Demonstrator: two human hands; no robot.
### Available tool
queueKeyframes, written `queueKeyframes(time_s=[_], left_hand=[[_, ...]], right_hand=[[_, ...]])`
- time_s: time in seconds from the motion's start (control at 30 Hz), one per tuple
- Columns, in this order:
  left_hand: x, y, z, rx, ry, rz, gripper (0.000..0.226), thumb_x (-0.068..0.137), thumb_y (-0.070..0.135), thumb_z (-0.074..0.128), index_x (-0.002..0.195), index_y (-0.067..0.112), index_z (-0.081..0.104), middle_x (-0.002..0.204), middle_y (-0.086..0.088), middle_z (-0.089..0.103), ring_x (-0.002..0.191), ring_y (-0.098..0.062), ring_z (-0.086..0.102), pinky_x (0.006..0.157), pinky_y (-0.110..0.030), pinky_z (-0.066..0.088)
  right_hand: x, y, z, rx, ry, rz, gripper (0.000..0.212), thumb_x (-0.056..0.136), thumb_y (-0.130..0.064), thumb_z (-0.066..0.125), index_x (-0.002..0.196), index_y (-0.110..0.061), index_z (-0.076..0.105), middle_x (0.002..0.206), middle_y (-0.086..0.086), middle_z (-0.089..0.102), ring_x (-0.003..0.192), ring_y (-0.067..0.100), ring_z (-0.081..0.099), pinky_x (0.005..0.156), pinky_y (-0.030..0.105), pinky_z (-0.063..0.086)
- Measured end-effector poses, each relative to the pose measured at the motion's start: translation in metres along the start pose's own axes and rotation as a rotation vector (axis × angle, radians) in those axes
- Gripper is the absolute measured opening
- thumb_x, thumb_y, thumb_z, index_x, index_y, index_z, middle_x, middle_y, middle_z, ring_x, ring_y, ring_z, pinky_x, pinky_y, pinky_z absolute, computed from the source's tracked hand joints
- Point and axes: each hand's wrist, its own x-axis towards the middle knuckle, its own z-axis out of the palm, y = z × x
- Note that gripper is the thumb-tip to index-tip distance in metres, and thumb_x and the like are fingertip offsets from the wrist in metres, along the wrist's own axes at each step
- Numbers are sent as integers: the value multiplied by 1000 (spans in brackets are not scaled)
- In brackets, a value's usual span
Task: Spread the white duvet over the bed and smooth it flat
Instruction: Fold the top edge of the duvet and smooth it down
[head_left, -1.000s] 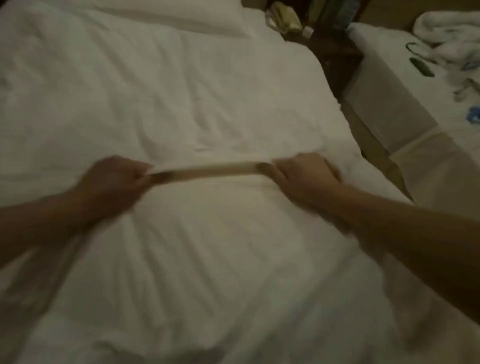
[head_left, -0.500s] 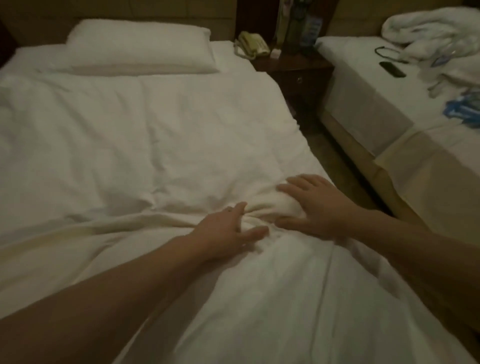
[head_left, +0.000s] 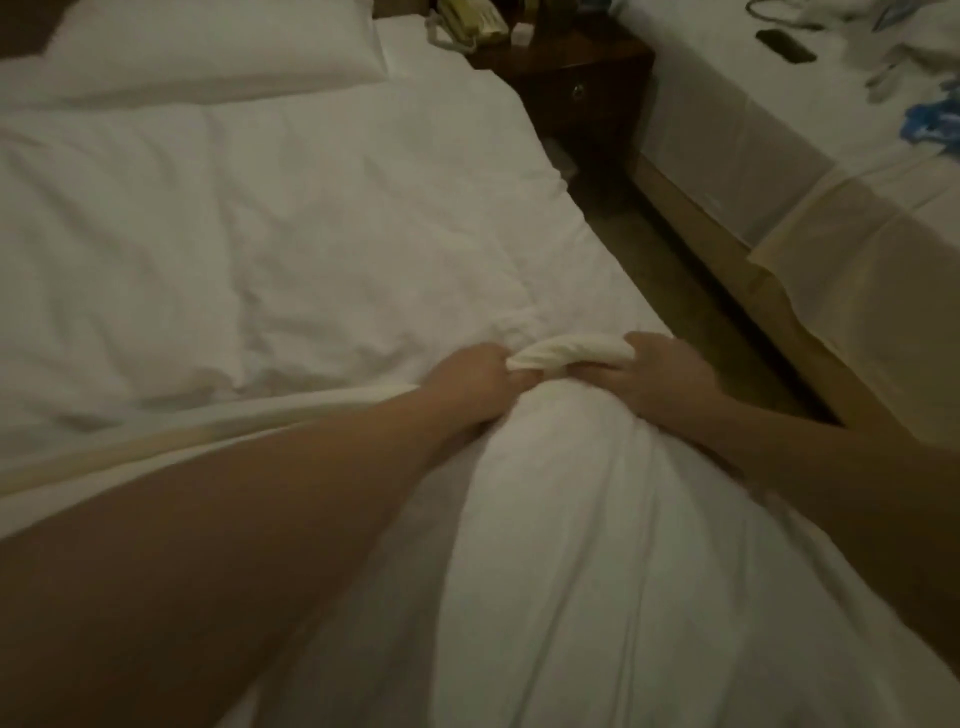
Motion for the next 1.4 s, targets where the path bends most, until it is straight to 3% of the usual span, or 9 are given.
queueKeyframes(time_s=[0.2,0.3,0.37,0.63,0.83,1.0,1.13,1.3,1.4], left_hand=[[-102,-53,-62,-119,395,347,24,84,46,64,104,33,66,91,12,63,86,-9,59,79,-33,49],[-158,-59,-84,-113,7,143,42,70,74,66,94,39,67,83,19,67,73,-4,63,69,-24,52],[-173,-61,-80,4,-184,32,52,63,78,67,97,40,61,88,27,64,75,2,62,71,-19,52],[-135,-4,-69,-347,-648,68,33,79,50,76,101,25,71,95,8,73,86,-8,69,81,-25,56],[-99,-18,-86,-608,1,129,21,84,37,74,74,21,66,64,7,65,55,-3,56,53,-17,42],[-96,-63,-101,7,-202,-81,45,80,65,64,73,21,70,57,10,63,54,-3,59,49,-16,40],[-106,-109,-103,311,591,300,53,90,53,58,56,19,37,46,-4,43,50,-31,47,48,-27,28],[-52,-108,-54,250,353,111,49,94,55,50,67,15,53,82,-12,68,84,-33,63,61,-32,30],[-64,-128,-59,153,365,76,52,91,58,52,63,15,48,69,-4,61,74,-25,58,58,-33,30]], right_hand=[[-20,41,-2,45,0,199,65,83,-78,41,95,-18,61,97,4,66,84,19,61,77,37,51],[-27,16,-7,40,298,-273,40,94,-52,50,115,-19,58,125,3,56,115,18,51,97,35,45],[-40,-13,-23,66,124,-626,33,95,-52,46,106,-26,64,113,-11,59,104,3,52,89,22,45],[-43,-84,-31,77,-620,-504,68,74,-83,45,78,-19,69,65,-1,61,57,10,53,60,26,47],[-12,-87,-63,399,-169,-281,86,72,-74,43,80,7,69,73,28,64,63,40,60,61,45,52],[15,-55,-21,-103,-64,-368,76,86,-74,29,63,-11,65,57,2,61,55,18,59,71,42,55],[25,-61,-16,-61,151,-450,63,97,-59,34,62,-13,60,56,4,59,55,24,59,68,37,52],[35,-60,17,-727,-12,-420,37,101,-49,32,135,-40,44,109,-7,62,92,16,63,66,27,44],[25,-90,22,-465,160,-353,45,101,-49,26,102,-25,65,91,2,68,79,24,63,73,34,50]])
